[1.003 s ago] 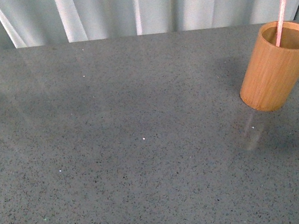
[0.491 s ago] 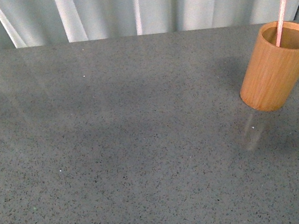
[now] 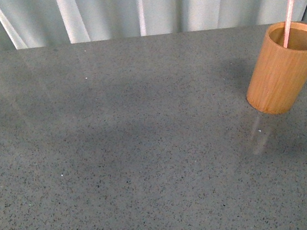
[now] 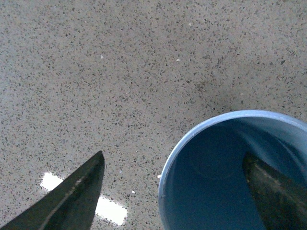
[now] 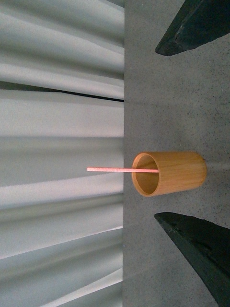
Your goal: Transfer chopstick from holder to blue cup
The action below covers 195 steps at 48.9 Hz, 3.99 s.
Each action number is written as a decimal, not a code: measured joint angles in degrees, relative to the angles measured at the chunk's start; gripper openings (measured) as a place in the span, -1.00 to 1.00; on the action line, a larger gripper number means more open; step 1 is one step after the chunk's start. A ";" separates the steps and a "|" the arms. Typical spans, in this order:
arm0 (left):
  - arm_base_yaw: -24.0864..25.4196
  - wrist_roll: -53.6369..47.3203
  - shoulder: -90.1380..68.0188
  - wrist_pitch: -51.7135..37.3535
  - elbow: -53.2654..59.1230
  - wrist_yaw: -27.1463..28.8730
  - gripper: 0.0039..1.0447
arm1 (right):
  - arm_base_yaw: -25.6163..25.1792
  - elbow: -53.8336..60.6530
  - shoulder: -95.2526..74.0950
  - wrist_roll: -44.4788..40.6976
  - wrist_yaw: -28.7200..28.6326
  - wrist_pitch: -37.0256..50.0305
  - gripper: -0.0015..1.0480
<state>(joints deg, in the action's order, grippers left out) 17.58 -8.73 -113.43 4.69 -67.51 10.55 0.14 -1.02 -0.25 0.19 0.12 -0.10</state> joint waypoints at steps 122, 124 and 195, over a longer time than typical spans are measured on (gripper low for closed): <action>-45.42 -6.27 4.28 18.75 3.43 -1.62 -0.94 | 0.00 0.00 0.00 0.02 0.00 0.00 0.81; -45.44 -6.51 4.28 19.06 3.41 -1.64 -0.94 | 0.00 0.00 0.00 0.00 0.00 0.00 0.81; -40.87 -7.80 7.96 17.79 -1.25 -1.07 0.87 | 0.00 0.00 0.00 0.00 0.00 0.00 0.81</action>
<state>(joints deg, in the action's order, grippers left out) -23.29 -16.53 -105.47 22.48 -68.75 9.48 0.14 -1.02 -0.25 0.19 0.12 -0.10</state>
